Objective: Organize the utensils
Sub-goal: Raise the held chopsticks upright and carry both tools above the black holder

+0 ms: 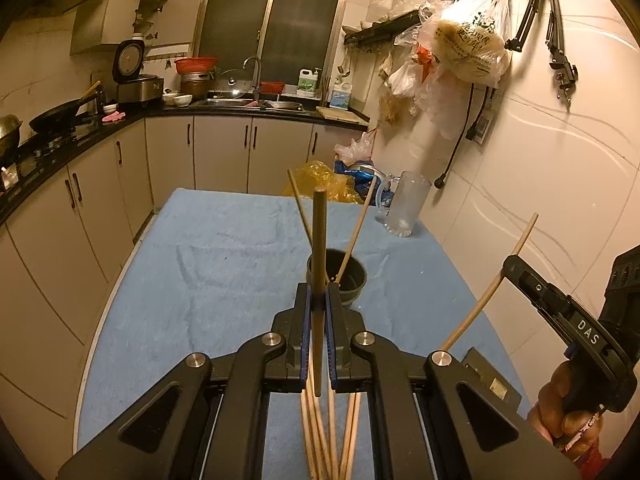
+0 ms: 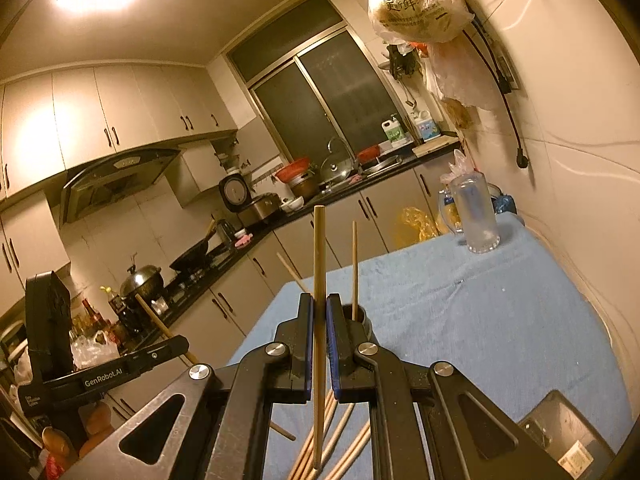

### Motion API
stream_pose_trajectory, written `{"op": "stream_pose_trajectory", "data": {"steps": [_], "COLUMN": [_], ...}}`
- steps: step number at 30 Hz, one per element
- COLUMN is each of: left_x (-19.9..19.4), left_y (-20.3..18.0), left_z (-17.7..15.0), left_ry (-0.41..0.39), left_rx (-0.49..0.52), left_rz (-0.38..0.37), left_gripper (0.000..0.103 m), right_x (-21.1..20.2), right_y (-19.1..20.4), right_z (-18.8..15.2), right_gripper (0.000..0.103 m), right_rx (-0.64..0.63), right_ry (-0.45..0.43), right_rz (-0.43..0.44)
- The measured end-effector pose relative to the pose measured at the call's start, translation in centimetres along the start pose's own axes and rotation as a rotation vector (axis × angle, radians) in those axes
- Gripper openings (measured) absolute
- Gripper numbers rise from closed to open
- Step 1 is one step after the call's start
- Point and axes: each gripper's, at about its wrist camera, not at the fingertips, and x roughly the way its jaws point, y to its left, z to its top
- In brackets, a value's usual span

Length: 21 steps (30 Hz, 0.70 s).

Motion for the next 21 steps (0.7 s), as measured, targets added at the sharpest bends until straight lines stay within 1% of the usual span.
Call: {"op": "stream_pose_trajectory", "data": {"steps": [8, 13, 21], "left_x": [0.4, 0.9, 2.6], "left_y": [-1.1, -1.5, -1.6], "left_z": [2.9, 5.1, 8.1], "left_ry": [-0.034, -0.056, -0.087], "left_rx": [0.026, 0.026, 0.013], "left_rz": [-0.001, -0.003, -0.004], "left_gripper": [0.006, 0.006, 0.006], "right_x": [1.3, 2.3, 4.4], "right_y": [-1.0, -1.4, -0.7], "right_z": [2.5, 4.2, 6.7], "right_gripper": [0.007, 0.007, 0.007], "right_rx": [0.037, 0.055, 0.038], "right_ry": [-0.036, -0.063, -0.093], "right_rz": [0.003, -0.007, -0.016]}}
